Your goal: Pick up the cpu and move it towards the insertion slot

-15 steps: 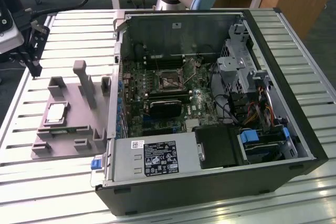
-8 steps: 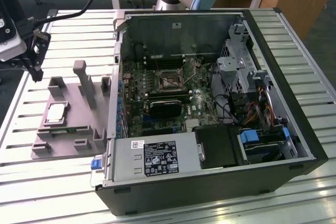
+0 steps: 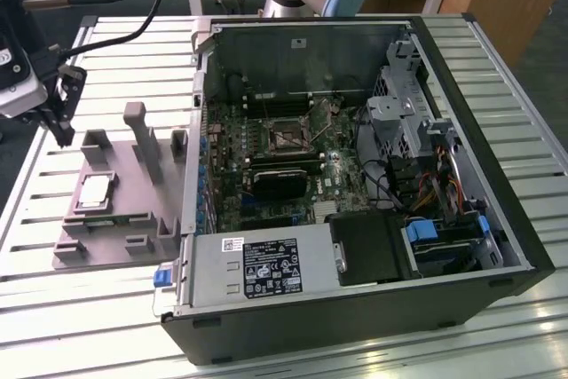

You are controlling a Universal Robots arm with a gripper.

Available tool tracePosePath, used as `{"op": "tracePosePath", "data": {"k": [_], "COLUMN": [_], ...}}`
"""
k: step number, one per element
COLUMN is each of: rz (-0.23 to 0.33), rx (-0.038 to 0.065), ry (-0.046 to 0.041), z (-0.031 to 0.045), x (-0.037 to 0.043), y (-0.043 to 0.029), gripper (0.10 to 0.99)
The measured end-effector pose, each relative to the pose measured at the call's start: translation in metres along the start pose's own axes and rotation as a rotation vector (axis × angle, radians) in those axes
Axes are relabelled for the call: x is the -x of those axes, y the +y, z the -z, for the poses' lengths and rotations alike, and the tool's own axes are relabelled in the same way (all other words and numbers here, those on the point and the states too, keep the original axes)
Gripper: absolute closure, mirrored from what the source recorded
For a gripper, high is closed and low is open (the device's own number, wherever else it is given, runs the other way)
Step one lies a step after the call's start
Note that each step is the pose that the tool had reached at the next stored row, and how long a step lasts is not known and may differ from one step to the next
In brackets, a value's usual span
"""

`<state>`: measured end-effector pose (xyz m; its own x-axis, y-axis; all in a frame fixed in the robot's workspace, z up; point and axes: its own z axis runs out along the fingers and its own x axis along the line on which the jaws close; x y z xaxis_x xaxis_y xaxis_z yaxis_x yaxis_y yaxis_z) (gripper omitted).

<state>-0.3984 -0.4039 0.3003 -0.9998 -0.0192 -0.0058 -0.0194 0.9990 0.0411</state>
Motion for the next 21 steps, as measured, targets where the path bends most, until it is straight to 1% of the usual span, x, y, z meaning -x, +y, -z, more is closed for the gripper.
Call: {"op": "tracePosePath", "data": {"k": [21], "rz": [0.0], "rx": [0.0], "ry": [-0.0002], "z": [-0.0382], "x": [-0.0056], "y": [-0.0019], "gripper": [0.984]}}
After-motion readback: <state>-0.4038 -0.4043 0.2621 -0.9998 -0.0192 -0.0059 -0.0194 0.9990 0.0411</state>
